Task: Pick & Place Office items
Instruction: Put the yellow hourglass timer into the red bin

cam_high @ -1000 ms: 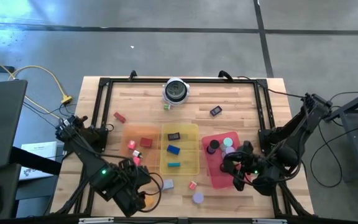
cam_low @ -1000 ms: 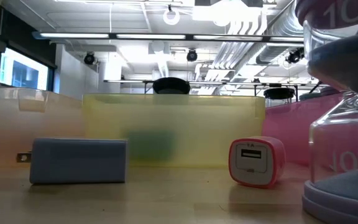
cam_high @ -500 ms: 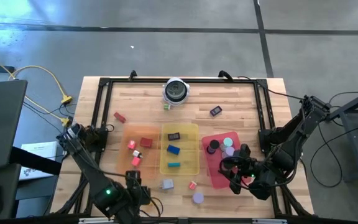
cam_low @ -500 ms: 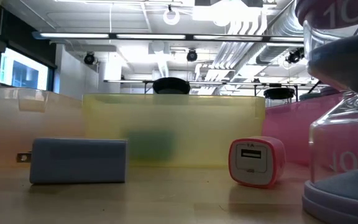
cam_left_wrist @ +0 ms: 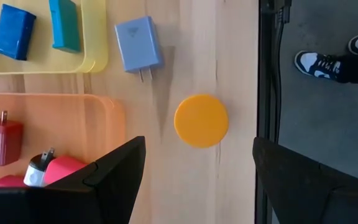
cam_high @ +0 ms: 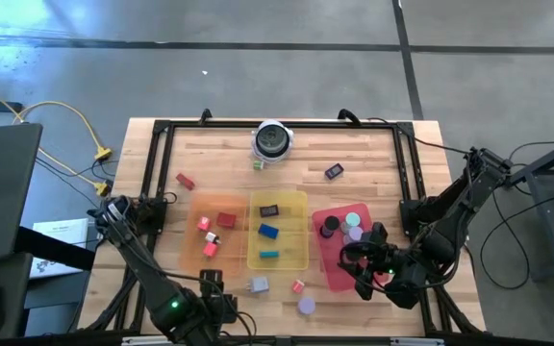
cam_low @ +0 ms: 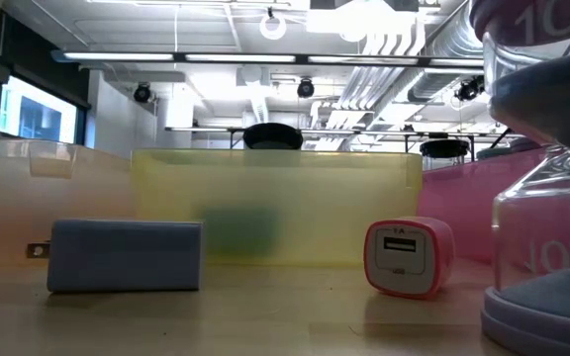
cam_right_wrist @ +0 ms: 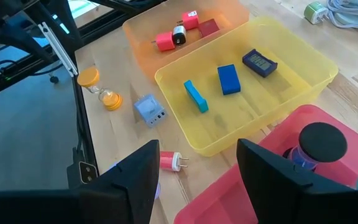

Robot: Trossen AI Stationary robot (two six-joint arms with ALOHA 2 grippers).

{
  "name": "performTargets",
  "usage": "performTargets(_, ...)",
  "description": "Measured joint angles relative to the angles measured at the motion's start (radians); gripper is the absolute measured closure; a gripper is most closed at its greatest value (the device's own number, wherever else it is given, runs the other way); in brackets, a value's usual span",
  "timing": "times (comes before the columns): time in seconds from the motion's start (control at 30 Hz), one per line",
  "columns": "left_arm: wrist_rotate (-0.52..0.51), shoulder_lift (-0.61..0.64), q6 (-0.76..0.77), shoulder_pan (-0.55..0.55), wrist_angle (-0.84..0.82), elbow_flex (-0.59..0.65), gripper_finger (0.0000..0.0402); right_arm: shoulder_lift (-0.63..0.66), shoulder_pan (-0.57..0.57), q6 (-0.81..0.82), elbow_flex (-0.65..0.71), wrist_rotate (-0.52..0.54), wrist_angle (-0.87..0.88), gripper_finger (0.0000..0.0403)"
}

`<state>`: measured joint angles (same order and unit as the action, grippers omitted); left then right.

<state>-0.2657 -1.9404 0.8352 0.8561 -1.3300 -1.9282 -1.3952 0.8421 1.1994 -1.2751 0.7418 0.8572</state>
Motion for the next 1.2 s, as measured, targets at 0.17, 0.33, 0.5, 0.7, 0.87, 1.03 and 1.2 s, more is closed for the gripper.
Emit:
performTargets(0.17,0.000,0.000,-0.009,0.005,0.000,0.001,0.0112,0.000,0.000,0.000,0.000,0.000,-0.001,0.0199)
performTargets(0.33,-0.005,0.000,-0.017,0.005,0.008,0.021,0.0112,0.000,0.000,0.000,0.000,0.000,-0.003,0.0199)
performTargets(0.5,-0.022,0.000,-0.018,0.005,0.044,0.048,0.0112,-0.002,0.000,0.000,0.000,0.000,-0.009,0.0199)
performTargets(0.7,-0.036,0.000,-0.018,0.005,0.117,0.098,0.0112,-0.003,0.000,0.000,0.000,0.000,-0.009,0.0199)
performTargets(0.87,-0.040,0.000,-0.027,0.005,0.186,0.141,0.0112,-0.003,0.000,0.000,0.000,0.000,-0.009,0.0199)
performTargets(1.03,-0.040,0.000,-0.026,0.005,0.197,0.166,0.0112,-0.003,0.000,0.000,0.000,-0.002,-0.009,0.0199)
performTargets(1.2,-0.041,0.000,-0.027,-0.003,0.248,0.207,0.0112,-0.003,0.000,0.000,0.000,-0.011,-0.009,0.0199)
